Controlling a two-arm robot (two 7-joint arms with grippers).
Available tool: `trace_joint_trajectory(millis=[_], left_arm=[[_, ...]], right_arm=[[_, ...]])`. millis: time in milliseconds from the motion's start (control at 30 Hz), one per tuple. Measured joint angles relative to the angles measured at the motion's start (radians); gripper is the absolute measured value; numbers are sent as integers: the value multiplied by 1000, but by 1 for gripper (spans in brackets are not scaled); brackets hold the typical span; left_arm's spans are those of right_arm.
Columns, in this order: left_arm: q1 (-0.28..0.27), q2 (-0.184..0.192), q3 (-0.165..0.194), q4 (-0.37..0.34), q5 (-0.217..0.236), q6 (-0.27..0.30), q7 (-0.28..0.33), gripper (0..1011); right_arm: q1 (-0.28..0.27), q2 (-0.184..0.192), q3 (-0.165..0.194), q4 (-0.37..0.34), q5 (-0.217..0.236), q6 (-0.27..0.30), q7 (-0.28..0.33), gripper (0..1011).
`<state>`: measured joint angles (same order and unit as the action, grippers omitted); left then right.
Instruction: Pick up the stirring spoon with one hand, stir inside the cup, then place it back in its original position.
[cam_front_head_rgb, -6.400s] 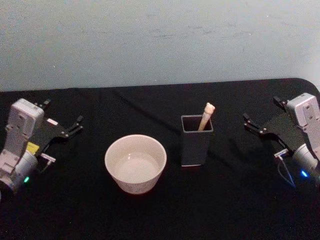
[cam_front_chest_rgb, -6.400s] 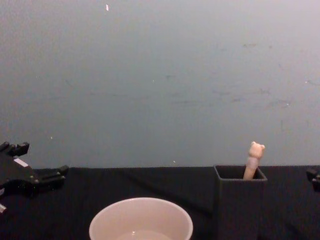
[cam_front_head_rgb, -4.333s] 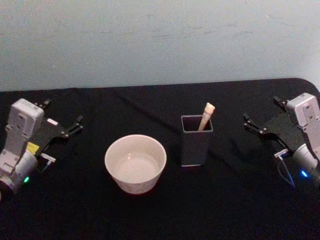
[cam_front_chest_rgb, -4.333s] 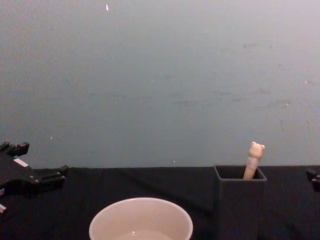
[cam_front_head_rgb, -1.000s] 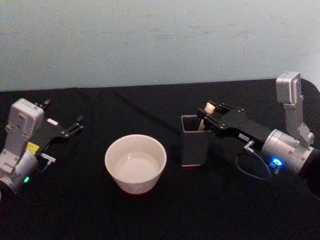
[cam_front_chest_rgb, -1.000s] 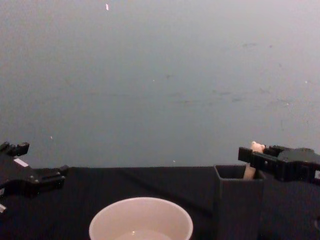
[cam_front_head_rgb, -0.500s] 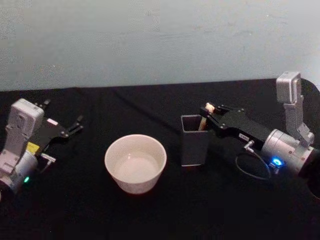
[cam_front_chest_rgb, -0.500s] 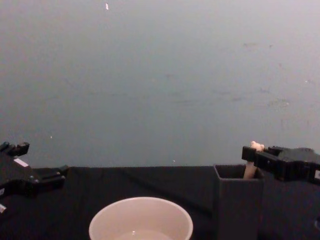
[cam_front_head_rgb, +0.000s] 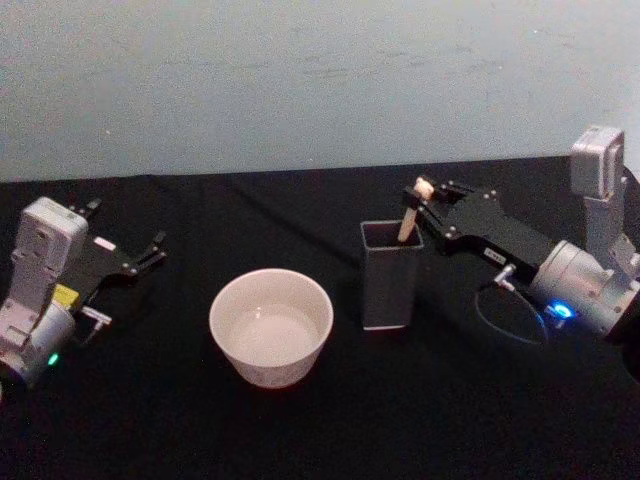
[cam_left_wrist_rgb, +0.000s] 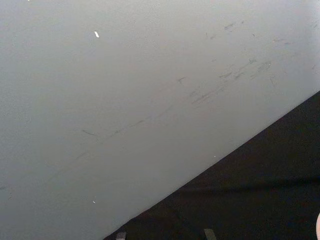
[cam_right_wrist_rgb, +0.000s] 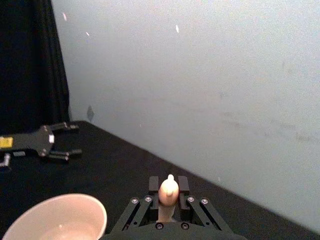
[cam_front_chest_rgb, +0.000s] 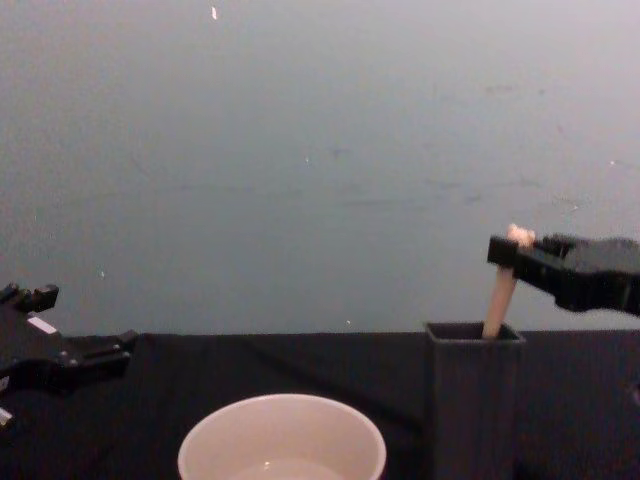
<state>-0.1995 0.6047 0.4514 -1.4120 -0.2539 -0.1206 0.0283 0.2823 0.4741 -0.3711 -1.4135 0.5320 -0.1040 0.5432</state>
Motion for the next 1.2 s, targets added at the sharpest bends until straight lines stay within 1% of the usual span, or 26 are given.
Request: trace_joint_trajectory(millis=[200, 400, 833, 1067, 1167, 1200], left_arm=[[0, 0, 0, 0, 0, 0, 0, 1001], [0, 0, 0, 0, 0, 0, 0, 1001], [0, 0, 0, 0, 0, 0, 0, 1001], [0, 0, 0, 0, 0, 0, 0, 1001], [0, 0, 0, 0, 0, 0, 0, 1001], [0, 0, 0, 0, 0, 0, 0, 1001]], right_arm=[[-11, 12, 21, -51, 1, -25, 17, 214], [-20, 19, 38, -84, 10, -42, 26, 214], [-21, 19, 64, -115, 19, -75, 33, 214], [0, 3, 64, -110, 21, -97, 44, 214], [14, -8, 54, -101, 21, -105, 56, 214], [22, -15, 45, -96, 21, -108, 65, 215]])
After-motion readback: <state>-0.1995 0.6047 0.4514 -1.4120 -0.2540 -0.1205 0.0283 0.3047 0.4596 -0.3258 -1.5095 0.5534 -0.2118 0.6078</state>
